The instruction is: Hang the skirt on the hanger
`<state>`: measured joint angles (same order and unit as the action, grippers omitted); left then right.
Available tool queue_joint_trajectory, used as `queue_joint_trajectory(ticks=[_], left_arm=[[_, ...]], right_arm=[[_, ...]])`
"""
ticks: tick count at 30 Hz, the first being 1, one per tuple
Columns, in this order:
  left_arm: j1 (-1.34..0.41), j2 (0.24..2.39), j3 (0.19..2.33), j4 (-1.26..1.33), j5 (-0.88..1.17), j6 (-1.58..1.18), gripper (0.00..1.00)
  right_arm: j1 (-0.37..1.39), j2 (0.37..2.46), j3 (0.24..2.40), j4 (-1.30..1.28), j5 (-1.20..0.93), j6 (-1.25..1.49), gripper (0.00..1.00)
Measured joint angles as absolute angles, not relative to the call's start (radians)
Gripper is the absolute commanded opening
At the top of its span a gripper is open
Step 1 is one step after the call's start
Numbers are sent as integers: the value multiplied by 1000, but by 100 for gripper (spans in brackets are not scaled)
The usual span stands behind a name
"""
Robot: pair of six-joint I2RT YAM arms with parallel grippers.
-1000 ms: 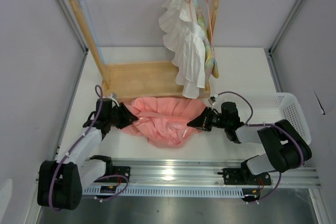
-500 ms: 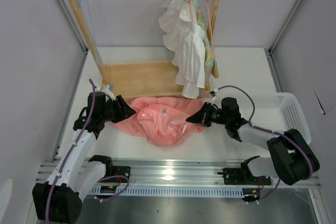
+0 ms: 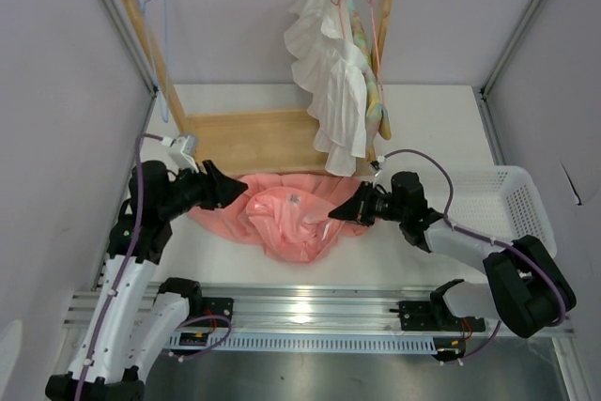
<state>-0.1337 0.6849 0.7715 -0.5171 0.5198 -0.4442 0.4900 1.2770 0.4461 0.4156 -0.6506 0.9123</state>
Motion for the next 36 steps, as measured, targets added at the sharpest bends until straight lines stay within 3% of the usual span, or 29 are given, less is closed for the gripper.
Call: queue_joint_trajectory(ticks=[12, 13, 14, 17, 27, 36], left_arm=[[-139, 649, 1150, -392, 242, -480, 61], [-139, 656, 1185, -369, 194, -480, 63], [-139, 665, 1209, -353, 158, -478, 85], [-139, 712, 1274, -284, 24, -463, 78], [-139, 1042, 1455, -137, -281, -319, 81], [37, 1262, 1567, -153, -229, -319, 76]], right_arm=[[519, 1293, 468, 406, -632, 896, 0], [521, 1298, 470, 406, -632, 896, 0], [522, 1302, 472, 405, -632, 896, 0], [525, 1318, 479, 404, -633, 896, 0], [549, 1388, 504, 419, -637, 895, 0], [553, 1430, 524, 448, -656, 896, 0]])
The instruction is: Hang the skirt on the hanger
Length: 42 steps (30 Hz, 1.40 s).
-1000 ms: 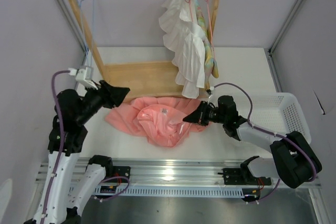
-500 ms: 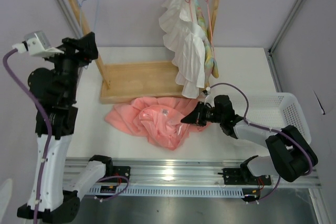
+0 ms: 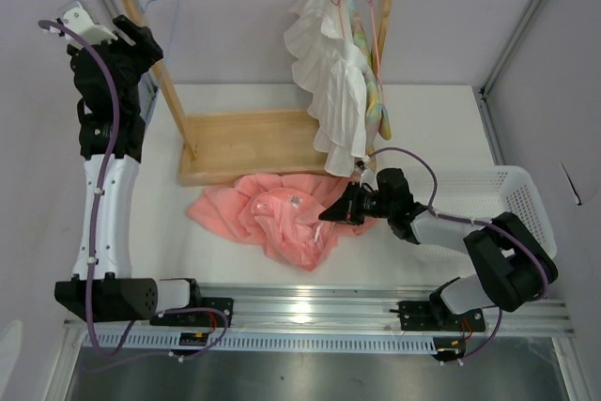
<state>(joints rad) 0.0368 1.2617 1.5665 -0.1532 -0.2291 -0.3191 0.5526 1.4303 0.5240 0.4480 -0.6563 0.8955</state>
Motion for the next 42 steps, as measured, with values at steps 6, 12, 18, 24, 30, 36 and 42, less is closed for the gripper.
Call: queue_joint_trajectory(ticks=[6, 12, 18, 24, 30, 36, 42], left_arm=[[83, 1339, 1607, -175, -105, -358, 75], [111, 1382, 1624, -186, 35, -393, 70], [147, 1398, 1624, -181, 120, -430, 55], [152, 1422, 1645, -165, 167, -455, 53], [153, 1440, 1677, -165, 160, -456, 50], [154, 1444, 1707, -192, 106, -455, 41], [154, 1444, 1711, -211, 62, -453, 35]], right_arm=[[553, 1471, 524, 485, -670, 899, 0], [554, 1494, 526, 515, -679, 908, 0], [554, 1503, 530, 528, -688, 908, 0], [554, 1514, 530, 538, -690, 912, 0], [554, 1525, 536, 545, -695, 916, 0], [554, 1529, 540, 548, -698, 916, 0], [554, 1529, 547, 548, -702, 916, 0]])
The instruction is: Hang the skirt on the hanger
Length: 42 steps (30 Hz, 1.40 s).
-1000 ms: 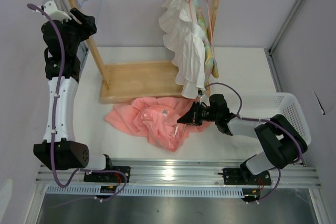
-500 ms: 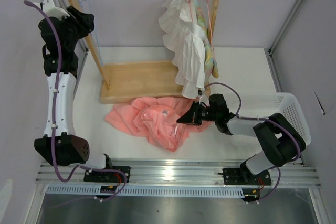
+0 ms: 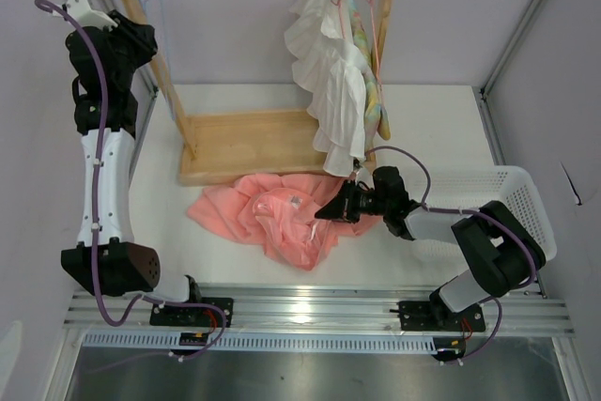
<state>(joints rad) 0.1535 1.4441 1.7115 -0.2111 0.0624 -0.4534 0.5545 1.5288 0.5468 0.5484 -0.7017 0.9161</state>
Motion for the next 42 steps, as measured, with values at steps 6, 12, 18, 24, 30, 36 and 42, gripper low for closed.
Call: queue_joint_trajectory(ticks=[6, 12, 18, 24, 30, 36, 42], left_arm=[[147, 1444, 1711, -236, 29, -439, 39], [144, 1450, 1711, -233, 27, -424, 37], [128, 1478, 1711, -195, 34, -416, 17], [105, 1491, 1711, -170, 63, -402, 0], [99, 1488, 1716, -148, 111, -356, 0], [98, 1455, 1719, -114, 208, -315, 0], [98, 1437, 1724, -70, 308, -294, 0]], right_arm=[[556, 1532, 551, 551, -706, 923, 0], [560, 1534, 553, 551, -708, 924, 0], [562, 1534, 557, 551, -708, 924, 0], [564, 1534, 564, 542, -708, 923, 0], [566, 1534, 567, 534, -708, 923, 0], [566, 1534, 569, 533, -708, 923, 0], [566, 1534, 589, 526, -709, 919, 0]])
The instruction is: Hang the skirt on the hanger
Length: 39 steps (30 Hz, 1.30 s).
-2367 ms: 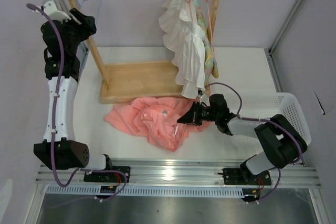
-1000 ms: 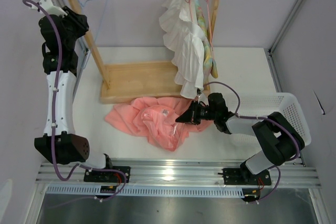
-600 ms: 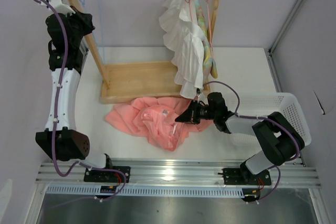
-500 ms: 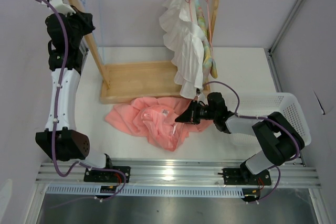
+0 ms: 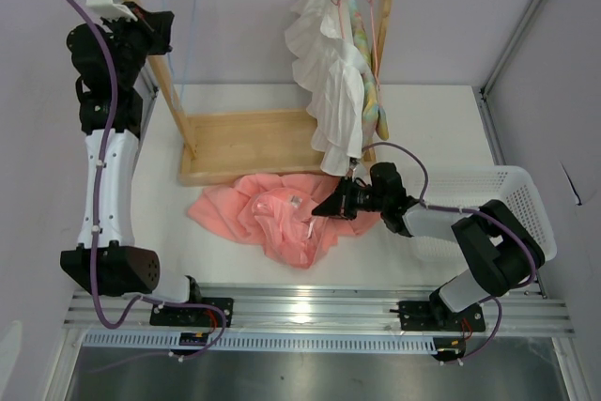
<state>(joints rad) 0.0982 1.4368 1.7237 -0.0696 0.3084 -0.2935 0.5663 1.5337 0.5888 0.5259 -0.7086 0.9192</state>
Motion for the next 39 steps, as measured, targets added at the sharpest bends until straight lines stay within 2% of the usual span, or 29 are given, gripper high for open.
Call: queue_joint_trajectory(ticks=[11, 24, 30, 39], left_arm=[[90, 1353, 1663, -195, 435, -189, 0], [45, 862, 1169, -334, 571, -156, 0], [-80, 605, 994, -456, 653, -155, 0], [-151, 493, 877, -627, 710, -148, 0]], right_arm=[[565, 1533, 599, 492, -709, 910, 0], [477, 1486, 633, 383, -757, 883, 0], [427, 1443, 650, 310, -789, 870, 0], [418, 1354, 653, 241, -772, 862, 0]])
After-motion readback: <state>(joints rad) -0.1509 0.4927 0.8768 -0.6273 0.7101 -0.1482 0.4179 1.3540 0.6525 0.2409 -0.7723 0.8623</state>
